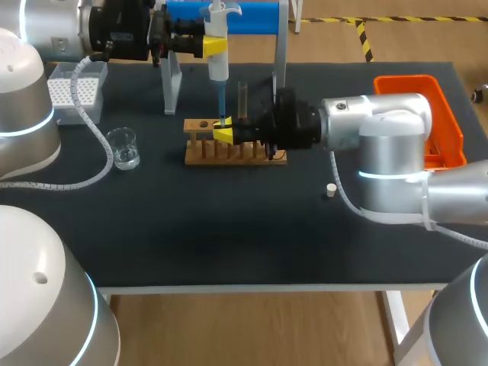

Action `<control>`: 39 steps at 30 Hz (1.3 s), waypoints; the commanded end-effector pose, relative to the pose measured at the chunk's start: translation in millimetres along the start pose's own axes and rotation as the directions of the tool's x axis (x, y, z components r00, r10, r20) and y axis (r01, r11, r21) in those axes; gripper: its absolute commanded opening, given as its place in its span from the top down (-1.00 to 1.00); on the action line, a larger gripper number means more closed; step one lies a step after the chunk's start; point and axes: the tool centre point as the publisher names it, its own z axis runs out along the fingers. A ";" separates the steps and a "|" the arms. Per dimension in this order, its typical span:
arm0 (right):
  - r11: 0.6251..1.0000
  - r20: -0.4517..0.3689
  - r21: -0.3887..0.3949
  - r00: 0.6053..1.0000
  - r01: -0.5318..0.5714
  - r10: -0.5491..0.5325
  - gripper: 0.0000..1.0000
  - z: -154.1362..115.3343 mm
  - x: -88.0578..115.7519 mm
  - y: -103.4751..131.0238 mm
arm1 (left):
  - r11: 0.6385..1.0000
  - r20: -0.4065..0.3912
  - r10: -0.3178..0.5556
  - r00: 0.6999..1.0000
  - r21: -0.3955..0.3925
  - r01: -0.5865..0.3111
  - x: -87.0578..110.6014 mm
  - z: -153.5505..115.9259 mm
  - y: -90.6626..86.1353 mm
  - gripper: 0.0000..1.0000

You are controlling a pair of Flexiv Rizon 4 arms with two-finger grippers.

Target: Invert the test tube, pick up the pipette, mount the tip to pipette, aspirate from beaker and dispense into the tube, eject the tip, return the pipette, and cap with the stopper.

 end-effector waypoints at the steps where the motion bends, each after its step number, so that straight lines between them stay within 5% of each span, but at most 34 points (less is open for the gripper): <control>1: 1.000 0.004 -0.001 1.000 0.001 -0.001 1.00 -2.5 1.8 1.8 | 1.000 0.001 0.002 1.000 0.003 -0.002 0.7 0.0 0.4 1.00; 39: 0.999 0.003 0.001 0.999 -0.034 0.034 0.98 -1.8 7.0 17.5 | 1.000 0.001 0.002 1.000 0.003 -0.002 0.7 0.0 0.4 1.00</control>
